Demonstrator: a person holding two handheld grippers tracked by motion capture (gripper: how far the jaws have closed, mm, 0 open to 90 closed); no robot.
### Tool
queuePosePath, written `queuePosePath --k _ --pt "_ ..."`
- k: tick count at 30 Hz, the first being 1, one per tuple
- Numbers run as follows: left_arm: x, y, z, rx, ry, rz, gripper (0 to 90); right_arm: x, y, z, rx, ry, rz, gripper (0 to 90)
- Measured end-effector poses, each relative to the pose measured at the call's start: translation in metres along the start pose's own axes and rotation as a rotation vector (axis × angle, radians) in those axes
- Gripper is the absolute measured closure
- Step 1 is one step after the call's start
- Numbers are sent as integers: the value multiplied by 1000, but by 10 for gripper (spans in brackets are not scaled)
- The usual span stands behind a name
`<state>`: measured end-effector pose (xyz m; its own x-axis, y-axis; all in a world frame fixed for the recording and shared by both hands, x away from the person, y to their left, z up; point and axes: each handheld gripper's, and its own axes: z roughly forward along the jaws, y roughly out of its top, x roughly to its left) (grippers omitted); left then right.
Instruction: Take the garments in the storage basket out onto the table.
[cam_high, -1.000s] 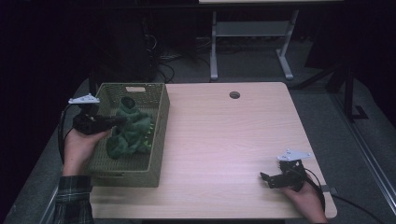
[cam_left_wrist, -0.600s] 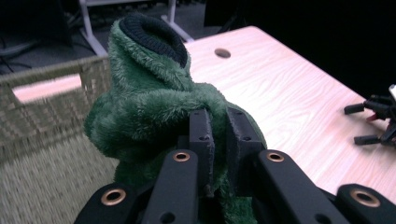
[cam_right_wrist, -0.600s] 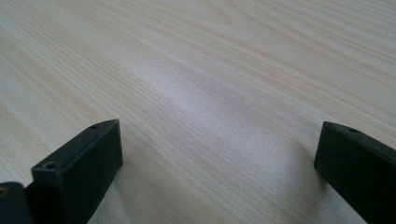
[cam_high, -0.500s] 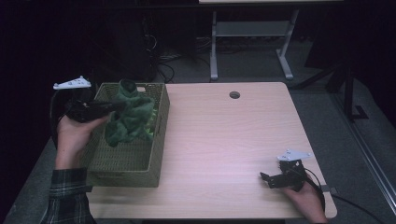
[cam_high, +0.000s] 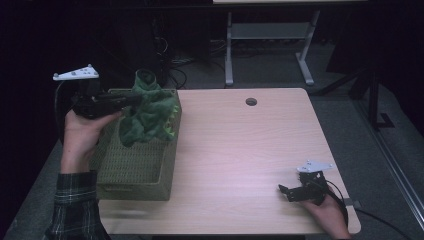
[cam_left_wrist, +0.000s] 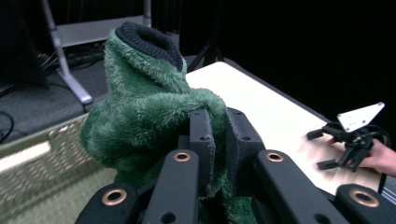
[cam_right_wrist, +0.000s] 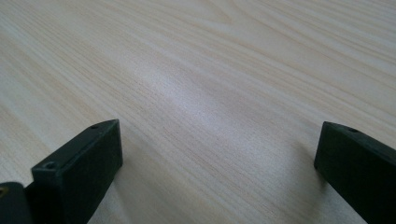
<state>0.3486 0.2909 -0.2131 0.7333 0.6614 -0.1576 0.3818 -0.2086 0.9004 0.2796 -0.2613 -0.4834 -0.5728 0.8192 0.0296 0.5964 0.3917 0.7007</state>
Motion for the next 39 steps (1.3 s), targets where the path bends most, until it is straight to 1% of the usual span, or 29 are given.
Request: queuePosePath --k 3,7,12,14,19,28,32,38,39 --pt "-8 6 5 -2 -16 20 823 0 0 0 0 0 0 7" --pt "-16 10 15 -5 -32 30 823 0 0 0 0 0 -1 7" --pt "-25 11 32 4 -60 45 823 0 0 0 -2 3 -6 7" --pt "-30 11 39 5 -73 43 823 0 0 0 1 6 -2 7" --pt "-42 10 58 28 -101 65 825 0 0 0 1 7 -3 7" --pt "-62 3 91 70 -163 85 826 0 0 0 1 6 -3 7" --pt "-70 -3 105 83 -189 87 826 0 0 0 0 7 -3 7" --pt "-80 -15 127 108 -226 79 826 0 0 0 0 5 -4 7" --pt "-82 -18 131 106 -231 73 825 0 0 0 0 5 -4 7"
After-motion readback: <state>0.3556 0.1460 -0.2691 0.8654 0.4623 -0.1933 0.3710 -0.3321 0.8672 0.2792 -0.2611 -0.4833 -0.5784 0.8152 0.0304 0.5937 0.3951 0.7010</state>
